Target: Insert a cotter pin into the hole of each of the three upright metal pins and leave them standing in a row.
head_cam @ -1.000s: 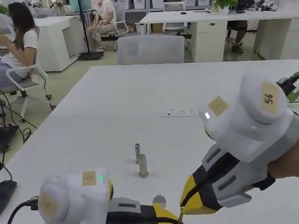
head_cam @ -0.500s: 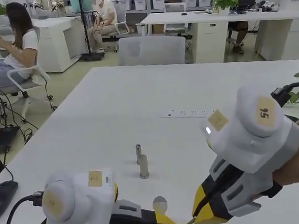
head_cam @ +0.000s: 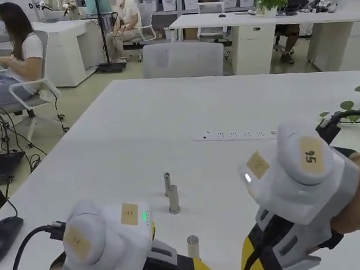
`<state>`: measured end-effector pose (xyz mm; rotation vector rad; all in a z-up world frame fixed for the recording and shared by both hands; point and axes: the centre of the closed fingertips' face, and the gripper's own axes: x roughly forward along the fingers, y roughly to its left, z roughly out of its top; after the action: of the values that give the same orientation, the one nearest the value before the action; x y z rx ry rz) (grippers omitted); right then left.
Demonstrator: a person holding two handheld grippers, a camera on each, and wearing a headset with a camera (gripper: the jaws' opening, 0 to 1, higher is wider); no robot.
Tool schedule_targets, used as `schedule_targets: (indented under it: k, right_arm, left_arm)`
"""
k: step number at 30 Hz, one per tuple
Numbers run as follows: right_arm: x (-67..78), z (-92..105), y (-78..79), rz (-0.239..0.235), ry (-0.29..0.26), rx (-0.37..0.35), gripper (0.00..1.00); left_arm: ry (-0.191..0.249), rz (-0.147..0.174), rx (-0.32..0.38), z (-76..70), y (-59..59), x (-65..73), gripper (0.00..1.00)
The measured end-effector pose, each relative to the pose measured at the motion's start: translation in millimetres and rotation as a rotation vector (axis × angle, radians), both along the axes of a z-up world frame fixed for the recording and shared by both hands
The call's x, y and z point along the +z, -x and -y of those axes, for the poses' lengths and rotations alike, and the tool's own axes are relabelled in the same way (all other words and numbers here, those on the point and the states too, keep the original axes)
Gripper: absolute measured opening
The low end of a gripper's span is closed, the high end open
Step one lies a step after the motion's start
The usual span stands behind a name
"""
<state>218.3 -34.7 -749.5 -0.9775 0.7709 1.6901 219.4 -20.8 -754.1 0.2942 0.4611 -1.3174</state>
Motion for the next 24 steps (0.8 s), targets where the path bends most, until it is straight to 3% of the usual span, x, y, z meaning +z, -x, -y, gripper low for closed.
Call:
schedule_targets:
  k: [24]
  right_arm:
    - [-6.5, -3.9, 5.6, 0.014, 0.028, 0.035, 0.05]
  left_arm:
    - [-0.050, -0.003, -0.028, 0.7, 3.7, -2.9, 0.00]
